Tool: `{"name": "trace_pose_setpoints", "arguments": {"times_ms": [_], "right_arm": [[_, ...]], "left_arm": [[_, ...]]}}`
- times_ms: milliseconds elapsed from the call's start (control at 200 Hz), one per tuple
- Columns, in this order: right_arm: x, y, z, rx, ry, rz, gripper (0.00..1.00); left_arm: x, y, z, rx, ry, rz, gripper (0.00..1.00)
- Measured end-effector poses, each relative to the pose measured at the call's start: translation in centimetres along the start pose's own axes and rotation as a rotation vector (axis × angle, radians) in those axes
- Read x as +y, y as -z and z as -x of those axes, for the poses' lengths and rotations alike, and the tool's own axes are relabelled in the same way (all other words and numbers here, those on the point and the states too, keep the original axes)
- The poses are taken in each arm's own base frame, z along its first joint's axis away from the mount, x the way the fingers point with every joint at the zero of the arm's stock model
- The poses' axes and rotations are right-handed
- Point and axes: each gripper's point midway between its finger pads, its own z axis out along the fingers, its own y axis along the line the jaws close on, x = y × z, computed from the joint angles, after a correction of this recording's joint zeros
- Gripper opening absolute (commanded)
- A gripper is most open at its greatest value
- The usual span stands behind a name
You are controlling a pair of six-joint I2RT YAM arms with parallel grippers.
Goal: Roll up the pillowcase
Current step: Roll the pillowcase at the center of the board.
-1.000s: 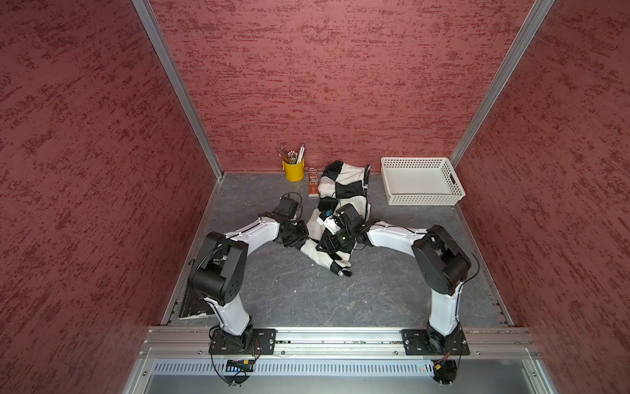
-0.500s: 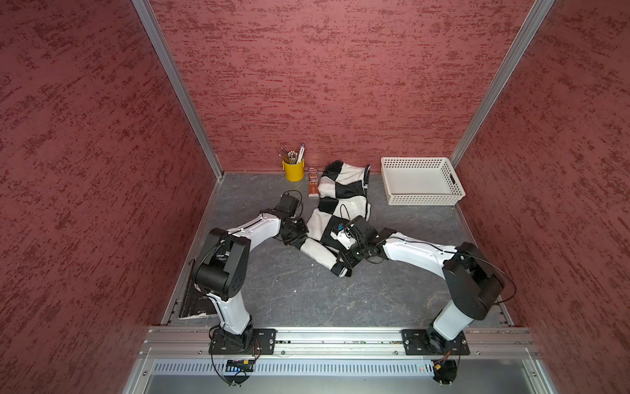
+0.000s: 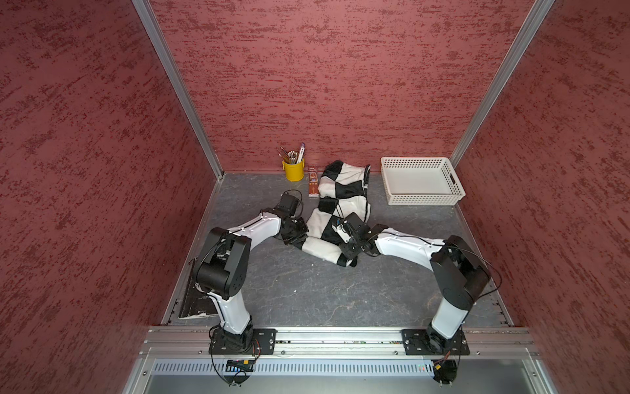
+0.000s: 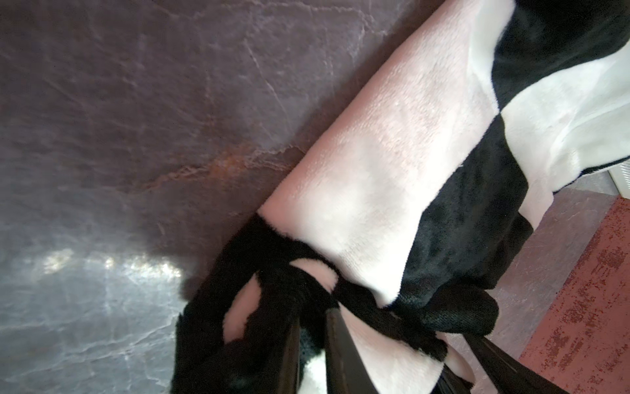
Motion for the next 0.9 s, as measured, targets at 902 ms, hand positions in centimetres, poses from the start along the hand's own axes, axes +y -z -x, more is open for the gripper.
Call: {"name": "trace_pose_setpoints", "arguments": {"times_ms": [902], "right_arm": [[10.1,-3.7,3.7,-0.275,0.672,-0.065,0.37]], "left_arm": [[-0.1,0.1,0.2,0.016,0.032,-0.008,0.2]]}}
